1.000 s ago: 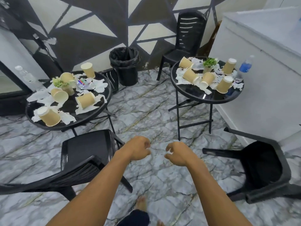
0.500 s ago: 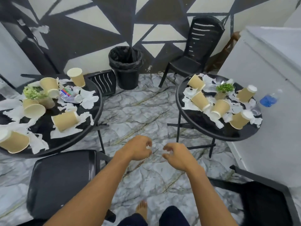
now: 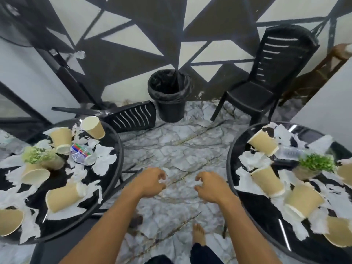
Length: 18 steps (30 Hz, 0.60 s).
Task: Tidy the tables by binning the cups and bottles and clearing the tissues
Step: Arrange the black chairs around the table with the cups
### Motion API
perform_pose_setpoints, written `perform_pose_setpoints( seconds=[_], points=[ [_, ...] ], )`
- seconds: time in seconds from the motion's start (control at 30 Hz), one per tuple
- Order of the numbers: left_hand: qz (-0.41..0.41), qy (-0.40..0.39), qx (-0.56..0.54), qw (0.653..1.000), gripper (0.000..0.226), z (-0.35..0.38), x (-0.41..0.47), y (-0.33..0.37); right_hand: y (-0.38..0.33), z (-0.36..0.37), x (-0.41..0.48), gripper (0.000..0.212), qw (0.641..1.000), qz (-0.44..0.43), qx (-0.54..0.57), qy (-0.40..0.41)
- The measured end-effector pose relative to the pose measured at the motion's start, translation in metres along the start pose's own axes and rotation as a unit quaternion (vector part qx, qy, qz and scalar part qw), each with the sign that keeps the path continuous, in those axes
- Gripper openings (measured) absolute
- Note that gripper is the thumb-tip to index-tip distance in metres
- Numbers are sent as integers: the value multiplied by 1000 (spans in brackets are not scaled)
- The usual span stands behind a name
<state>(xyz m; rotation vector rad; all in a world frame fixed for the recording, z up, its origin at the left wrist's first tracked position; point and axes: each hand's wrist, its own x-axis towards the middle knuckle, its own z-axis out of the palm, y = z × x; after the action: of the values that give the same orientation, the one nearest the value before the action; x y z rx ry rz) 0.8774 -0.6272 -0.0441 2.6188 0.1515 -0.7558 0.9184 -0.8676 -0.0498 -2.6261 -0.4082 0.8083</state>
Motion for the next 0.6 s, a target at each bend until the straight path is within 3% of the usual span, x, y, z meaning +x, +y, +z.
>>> perform_pose_setpoints(
  seconds=[0.37,0.6],
  points=[
    [-71,59,-75,993,35,-104,140,-36,-41,-113,201,43,992,-64,-96,-55],
    [-85,67,-91,990,32,-188,271,-91,-89,-171,347,41,987,-49,-140,-61]
  ],
)
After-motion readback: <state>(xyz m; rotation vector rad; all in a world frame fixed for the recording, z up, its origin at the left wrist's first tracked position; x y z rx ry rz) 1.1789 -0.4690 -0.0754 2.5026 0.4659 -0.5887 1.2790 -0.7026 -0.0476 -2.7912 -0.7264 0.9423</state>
